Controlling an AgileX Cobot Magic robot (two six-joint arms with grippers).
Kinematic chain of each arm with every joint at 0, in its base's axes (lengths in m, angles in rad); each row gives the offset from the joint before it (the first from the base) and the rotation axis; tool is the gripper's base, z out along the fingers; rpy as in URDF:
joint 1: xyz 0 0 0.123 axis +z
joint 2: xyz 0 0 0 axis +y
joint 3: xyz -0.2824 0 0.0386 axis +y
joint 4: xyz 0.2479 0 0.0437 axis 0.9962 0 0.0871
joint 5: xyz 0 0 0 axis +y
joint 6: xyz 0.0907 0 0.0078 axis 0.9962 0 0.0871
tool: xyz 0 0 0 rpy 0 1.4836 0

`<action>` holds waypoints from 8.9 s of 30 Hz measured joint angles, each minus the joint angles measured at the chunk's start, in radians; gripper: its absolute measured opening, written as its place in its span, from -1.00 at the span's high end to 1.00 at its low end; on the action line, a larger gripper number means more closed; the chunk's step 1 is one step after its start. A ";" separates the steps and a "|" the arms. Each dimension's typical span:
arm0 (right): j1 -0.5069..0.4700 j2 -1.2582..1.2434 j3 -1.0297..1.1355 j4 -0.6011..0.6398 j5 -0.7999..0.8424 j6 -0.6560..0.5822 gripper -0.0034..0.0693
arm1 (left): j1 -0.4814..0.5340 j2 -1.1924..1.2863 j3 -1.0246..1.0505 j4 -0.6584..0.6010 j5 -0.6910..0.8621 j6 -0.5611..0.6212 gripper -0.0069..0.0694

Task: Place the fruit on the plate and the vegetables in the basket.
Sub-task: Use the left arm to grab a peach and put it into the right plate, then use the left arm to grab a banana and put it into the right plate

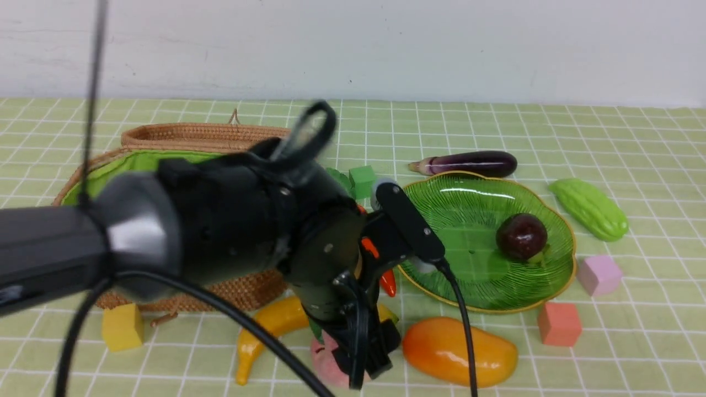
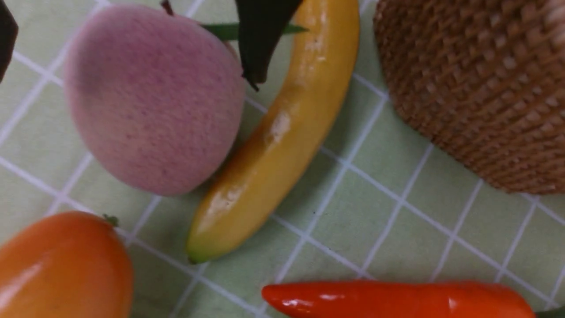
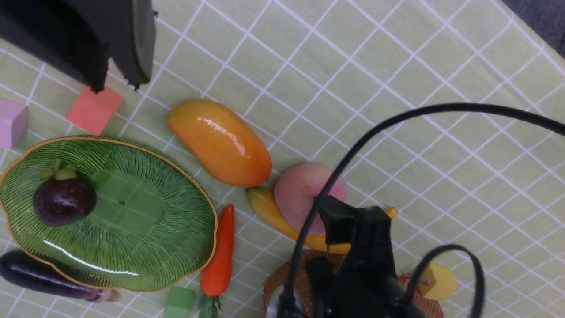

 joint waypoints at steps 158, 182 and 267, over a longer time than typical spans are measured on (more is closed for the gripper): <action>0.000 0.000 0.000 0.072 -0.004 -0.051 0.66 | 0.139 0.116 0.096 0.148 0.030 -0.603 -0.66; 0.000 0.000 0.000 0.097 -0.003 -0.054 0.67 | 0.140 0.155 0.096 0.158 0.036 -0.603 0.04; 0.000 0.000 0.000 -0.216 -0.086 0.320 0.86 | 0.049 0.637 -0.911 0.307 0.014 -0.485 0.04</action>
